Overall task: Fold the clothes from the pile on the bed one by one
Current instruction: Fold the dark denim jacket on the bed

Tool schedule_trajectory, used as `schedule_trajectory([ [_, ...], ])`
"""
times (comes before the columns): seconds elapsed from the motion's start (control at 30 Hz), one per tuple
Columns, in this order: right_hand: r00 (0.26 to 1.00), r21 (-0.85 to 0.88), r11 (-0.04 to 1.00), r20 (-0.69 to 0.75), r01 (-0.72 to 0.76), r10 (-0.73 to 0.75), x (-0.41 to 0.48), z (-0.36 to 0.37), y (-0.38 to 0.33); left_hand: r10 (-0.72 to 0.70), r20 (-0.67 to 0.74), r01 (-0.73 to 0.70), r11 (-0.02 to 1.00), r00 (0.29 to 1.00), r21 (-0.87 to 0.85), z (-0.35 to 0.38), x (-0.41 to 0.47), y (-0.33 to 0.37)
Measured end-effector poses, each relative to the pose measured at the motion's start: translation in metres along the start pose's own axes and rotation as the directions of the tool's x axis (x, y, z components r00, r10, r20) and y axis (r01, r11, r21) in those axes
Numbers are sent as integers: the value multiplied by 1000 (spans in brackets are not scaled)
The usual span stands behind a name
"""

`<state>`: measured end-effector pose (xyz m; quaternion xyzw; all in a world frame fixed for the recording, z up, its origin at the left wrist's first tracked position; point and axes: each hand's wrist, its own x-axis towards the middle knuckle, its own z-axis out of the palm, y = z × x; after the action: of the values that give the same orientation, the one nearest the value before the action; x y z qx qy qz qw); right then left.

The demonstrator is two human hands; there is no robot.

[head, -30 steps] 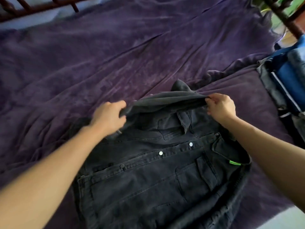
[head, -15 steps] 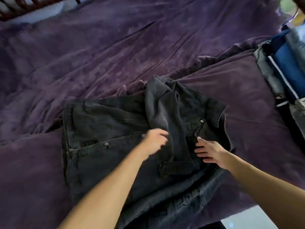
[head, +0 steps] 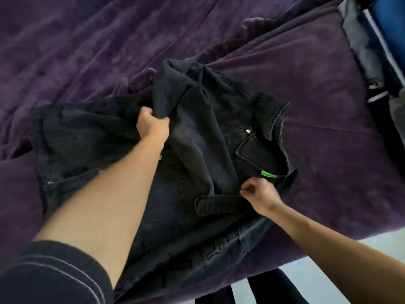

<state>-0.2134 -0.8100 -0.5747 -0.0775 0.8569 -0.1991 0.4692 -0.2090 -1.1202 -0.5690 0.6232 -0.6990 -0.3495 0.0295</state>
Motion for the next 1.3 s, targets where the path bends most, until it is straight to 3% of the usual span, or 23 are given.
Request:
schedule_trajectory([
  [0.1, 973, -230, 957, -103, 177, -205, -22, -8, 10, 152, -49, -149, 987, 987, 51, -21, -60, -47],
  [0.17, 872, -325, 864, -176, 386, -456, -39, -3, 6, 151, 4, -151, 984, 989, 100, -39, -102, -88],
  [0.27, 773, -343, 732, -26, 589, -634, -62, 18, -4, 74, 163, -117, 955, 984, 271, -71, -166, -159],
  [0.4, 674, -352, 581, 267, 734, -689, -86, 64, -11, -77, 276, -69, 874, 958, 482, -123, -224, -254],
  [0.47, 642, -444, 476, 390, 759, -660, -93, 85, -11, -207, 340, -40, 801, 917, 597, -149, -237, -292],
  [0.53, 669, -563, 386, 476, 730, -570, -97, 103, -13, -333, 392, -46, 709, 857, 703, -170, -240, -321],
  [0.6, 698, -649, 312, 500, 694, -513, -103, 119, -14, -337, 436, -106, 678, 835, 727, -182, -236, -343],
  [0.67, 764, -699, 340, 477, 630, -434, -110, 132, -12, -266, 454, -184, 658, 850, 730, -188, -228, -360],
  [0.77, 868, -688, 532, 357, 494, -345, -129, 141, -7, -137, 419, -251, 621, 897, 742, -195, -220, -377],
  [0.9, 939, -628, 700, 270, 339, -213, -157, 141, -3, 3, 353, -289, 579, 936, 762, -211, -227, -398],
  [1.03, 959, -513, 811, 113, 281, -261, -175, 131, -17, 102, 164, -190, 657, 981, 730, -232, -229, -413],
  [1.13, 956, -463, 841, 56, 279, -287, -179, 116, -29, -38, -2, 30, 761, 999, 649, -245, -215, -418],
  [1.2, 959, -453, 853, 14, 259, -283, -175, 105, -31, -95, 67, 35, 795, 993, 605, -246, -203, -418],
  [1.3, 962, -449, 868, -60, 211, -265, -168, 97, -29, 21, 250, -142, 868, 968, 475, -247, -194, -405],
])
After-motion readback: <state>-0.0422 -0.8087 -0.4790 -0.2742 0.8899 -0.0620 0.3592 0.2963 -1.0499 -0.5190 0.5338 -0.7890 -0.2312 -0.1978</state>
